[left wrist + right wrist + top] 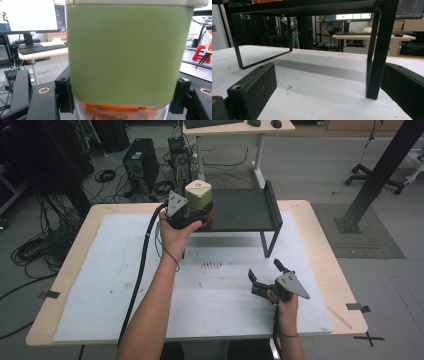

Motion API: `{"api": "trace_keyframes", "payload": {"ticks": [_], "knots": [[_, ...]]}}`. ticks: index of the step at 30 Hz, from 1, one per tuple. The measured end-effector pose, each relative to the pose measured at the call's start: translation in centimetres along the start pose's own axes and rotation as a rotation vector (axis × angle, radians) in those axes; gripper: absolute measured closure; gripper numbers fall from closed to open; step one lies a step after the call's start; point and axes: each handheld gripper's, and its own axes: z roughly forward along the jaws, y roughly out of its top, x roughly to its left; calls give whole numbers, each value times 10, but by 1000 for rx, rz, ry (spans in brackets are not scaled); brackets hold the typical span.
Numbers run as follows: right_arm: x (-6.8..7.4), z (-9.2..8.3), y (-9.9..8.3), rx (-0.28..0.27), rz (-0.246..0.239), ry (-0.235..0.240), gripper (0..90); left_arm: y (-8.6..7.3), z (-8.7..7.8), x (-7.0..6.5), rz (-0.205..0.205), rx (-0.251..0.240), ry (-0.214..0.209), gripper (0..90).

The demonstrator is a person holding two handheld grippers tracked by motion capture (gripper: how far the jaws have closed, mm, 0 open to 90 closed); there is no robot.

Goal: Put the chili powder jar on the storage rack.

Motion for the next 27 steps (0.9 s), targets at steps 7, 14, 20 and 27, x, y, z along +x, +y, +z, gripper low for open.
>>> {"api": "trace_keyframes", "payload": {"ticks": [7,14,20,27], "knots": [[0,0,0,0,0,0,3,0,0,0,1,0,-1,288],[0,0,0,-1,0,-1,3,0,0,0,1,-1,0,288],[0,0,0,-1,1,0,3,0,0,0,6,-4,4,284],[0,0,0,-1,1,-1,3,1,0,0,7,-20,11,235]]}}
